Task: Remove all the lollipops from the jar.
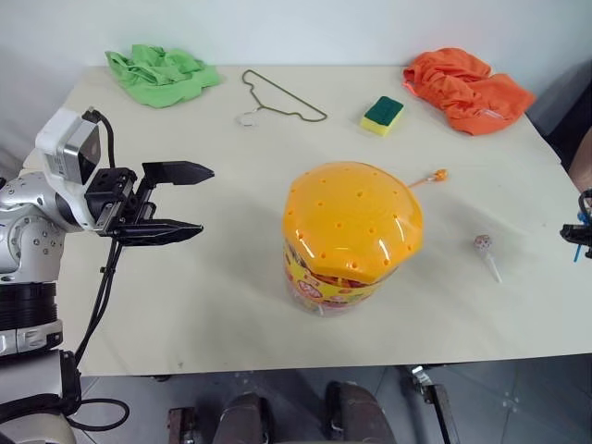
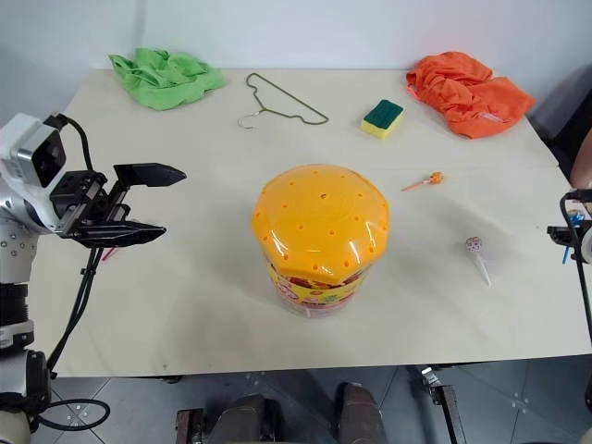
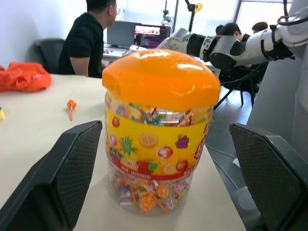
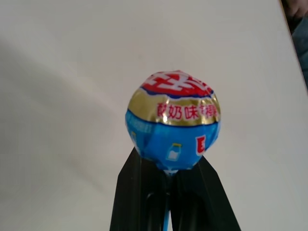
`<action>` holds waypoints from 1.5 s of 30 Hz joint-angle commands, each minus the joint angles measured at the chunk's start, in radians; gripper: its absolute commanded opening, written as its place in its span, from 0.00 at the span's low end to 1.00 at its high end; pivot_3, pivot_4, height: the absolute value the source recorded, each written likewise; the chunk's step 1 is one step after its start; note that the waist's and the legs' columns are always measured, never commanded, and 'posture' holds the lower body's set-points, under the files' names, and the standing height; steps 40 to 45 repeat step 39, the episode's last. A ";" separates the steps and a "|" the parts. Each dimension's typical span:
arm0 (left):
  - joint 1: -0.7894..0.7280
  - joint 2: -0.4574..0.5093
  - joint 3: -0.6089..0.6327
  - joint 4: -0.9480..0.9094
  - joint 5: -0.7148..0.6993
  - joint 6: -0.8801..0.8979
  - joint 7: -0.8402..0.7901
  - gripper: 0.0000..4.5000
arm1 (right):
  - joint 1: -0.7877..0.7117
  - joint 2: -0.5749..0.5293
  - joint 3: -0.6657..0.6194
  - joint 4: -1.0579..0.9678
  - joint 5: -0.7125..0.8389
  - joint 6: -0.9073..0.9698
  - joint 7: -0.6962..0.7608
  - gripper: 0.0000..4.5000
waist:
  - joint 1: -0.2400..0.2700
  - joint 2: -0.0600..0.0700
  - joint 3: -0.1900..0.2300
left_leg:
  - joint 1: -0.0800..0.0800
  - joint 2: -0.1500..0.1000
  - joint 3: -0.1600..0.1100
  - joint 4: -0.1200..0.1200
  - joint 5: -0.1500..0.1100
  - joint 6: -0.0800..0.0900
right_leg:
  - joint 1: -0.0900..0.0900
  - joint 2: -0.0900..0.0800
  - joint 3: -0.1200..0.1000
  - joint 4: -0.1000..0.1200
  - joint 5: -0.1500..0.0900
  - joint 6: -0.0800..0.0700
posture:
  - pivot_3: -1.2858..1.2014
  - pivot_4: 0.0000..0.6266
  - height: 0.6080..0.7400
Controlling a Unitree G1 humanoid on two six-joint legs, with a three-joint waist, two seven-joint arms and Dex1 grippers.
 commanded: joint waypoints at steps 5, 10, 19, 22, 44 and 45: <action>0.058 0.036 0.053 -0.080 -0.023 0.020 0.024 1.00 | 0.050 0.006 -0.069 -0.008 0.002 -0.028 0.023 0.56 | 0.003 0.000 0.000 | 0.000 0.000 0.000 0.000 0.000 0.000 | 0.000 0.000 0.000 0.000 0.000 0.000 | 0.52 0.24 1.00; 0.079 0.014 0.068 -0.079 -0.017 0.011 0.069 1.00 | 0.159 -0.031 -0.182 -0.205 0.068 0.035 0.062 0.83 | 0.005 0.001 0.000 | 0.000 0.000 -0.001 0.000 0.000 0.000 | 0.000 0.000 0.000 0.000 0.000 0.000 | 0.52 0.24 1.00; 0.092 -0.027 0.044 0.012 0.068 0.035 0.277 1.00 | 0.512 0.048 -0.495 -0.876 0.293 0.106 0.196 0.99 | 0.026 0.000 0.000 | 0.001 0.000 -0.001 0.001 0.000 0.000 | 0.001 0.000 0.001 0.001 0.000 0.000 | 0.52 0.24 1.00; 0.117 -0.047 0.029 0.016 0.106 0.025 0.334 1.00 | 0.592 0.104 -0.516 -1.033 0.365 0.076 0.250 0.99 | 0.030 0.000 0.000 | 0.002 0.000 -0.001 0.001 0.000 0.000 | 0.002 0.000 0.001 0.000 0.000 0.000 | 0.52 0.24 1.00; 0.321 -0.122 0.058 -0.108 0.099 -0.015 0.390 1.00 | 0.898 0.273 -0.308 -1.179 0.273 -0.377 0.446 0.99 | 0.053 -0.002 -0.001 | 0.007 -0.001 -0.002 0.002 0.000 -0.001 | 0.008 0.000 0.000 -0.001 0.000 0.001 | 0.52 0.24 1.00; 0.321 -0.122 0.058 -0.108 0.099 -0.015 0.390 1.00 | 0.898 0.273 -0.308 -1.179 0.273 -0.377 0.446 0.99 | 0.053 -0.002 -0.001 | 0.007 -0.001 -0.002 0.002 0.000 -0.001 | 0.008 0.000 0.000 -0.001 0.000 0.001 | 0.52 0.24 1.00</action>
